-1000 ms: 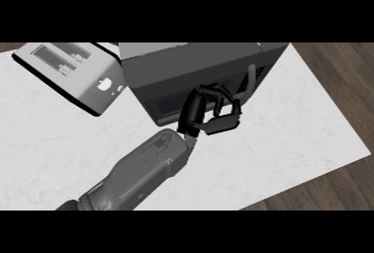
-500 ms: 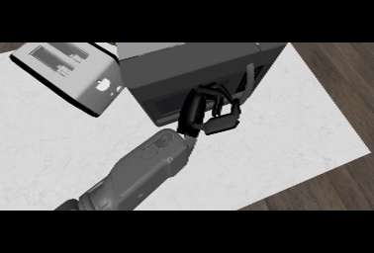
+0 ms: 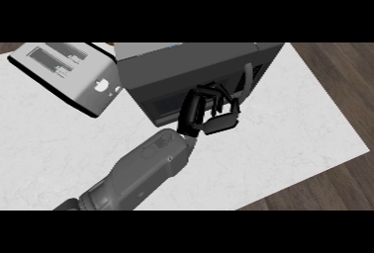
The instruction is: Pick up the milk, place it into the microwave and close the microwave
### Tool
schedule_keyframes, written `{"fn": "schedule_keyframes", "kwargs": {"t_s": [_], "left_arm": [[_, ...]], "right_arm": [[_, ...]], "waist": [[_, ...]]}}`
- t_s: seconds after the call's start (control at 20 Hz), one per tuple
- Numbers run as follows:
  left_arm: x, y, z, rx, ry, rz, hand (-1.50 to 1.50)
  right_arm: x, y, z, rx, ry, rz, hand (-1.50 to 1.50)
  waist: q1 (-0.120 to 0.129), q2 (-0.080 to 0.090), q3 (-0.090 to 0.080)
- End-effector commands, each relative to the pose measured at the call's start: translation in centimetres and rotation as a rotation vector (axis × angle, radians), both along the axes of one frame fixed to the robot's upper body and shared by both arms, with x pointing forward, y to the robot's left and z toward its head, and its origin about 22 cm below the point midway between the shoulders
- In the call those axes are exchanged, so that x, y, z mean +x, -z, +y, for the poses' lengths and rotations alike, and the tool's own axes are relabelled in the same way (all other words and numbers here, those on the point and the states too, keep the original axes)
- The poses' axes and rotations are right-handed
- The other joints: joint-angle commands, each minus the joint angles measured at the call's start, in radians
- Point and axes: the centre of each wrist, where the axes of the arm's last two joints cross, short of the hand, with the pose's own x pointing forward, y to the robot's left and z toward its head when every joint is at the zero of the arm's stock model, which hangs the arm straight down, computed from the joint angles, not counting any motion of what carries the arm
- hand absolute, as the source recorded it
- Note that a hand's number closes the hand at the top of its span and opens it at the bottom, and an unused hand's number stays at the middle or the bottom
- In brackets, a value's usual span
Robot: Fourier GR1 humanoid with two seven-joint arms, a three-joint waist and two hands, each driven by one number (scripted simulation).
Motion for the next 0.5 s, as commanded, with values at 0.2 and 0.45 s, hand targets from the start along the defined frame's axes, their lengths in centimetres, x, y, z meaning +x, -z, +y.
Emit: {"fn": "schedule_keyframes", "kwargs": {"t_s": [0.2, 0.45], "left_arm": [[2.1, -1.5, 0.1, -0.004, -0.030, -0.015, 1.50], [2.1, -1.7, -0.2, -0.011, -0.021, -0.030, 1.50]], "right_arm": [[0.2, -2.0, -1.5, -0.075, 0.040, -0.013, -1.50], [0.4, -2.9, -2.6, -0.084, 0.061, -0.030, -1.50]], "waist": [[-0.007, 0.015, 0.000], [-0.008, 0.019, 0.002]]}}
